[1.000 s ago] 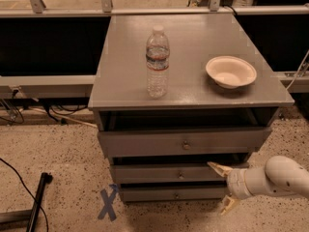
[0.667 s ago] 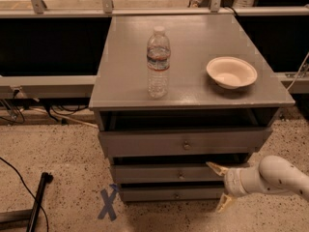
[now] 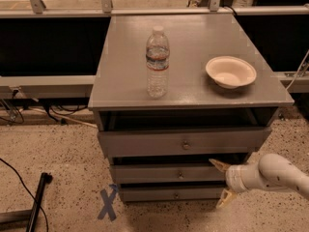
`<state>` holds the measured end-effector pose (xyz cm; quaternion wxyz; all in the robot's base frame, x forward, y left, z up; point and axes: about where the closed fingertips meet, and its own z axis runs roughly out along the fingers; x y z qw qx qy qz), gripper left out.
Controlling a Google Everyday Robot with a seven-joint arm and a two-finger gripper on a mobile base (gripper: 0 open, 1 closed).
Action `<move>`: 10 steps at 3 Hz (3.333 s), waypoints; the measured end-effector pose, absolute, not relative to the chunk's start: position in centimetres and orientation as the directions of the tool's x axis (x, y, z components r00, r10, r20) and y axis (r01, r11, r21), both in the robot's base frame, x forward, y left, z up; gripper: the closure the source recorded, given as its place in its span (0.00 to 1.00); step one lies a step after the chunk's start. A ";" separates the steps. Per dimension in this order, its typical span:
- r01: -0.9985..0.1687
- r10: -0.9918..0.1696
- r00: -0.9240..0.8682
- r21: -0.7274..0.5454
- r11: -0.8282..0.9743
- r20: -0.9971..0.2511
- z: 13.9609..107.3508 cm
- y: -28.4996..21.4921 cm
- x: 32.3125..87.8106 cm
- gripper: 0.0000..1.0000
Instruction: Open middle drawer
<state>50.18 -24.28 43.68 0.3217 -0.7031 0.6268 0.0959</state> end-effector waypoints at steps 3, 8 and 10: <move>-0.952 -0.848 0.178 -0.305 -0.020 -0.500 41.0 -25.4 54.2 0.18; -0.925 -0.750 0.319 -0.364 -0.113 -0.579 49.3 -22.4 46.3 0.33; -0.927 -0.748 0.318 -0.357 -0.115 -0.582 49.0 -22.1 46.2 0.00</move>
Offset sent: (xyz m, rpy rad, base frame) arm 0.0556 -0.0212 -0.0306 -0.0737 0.0304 -0.0074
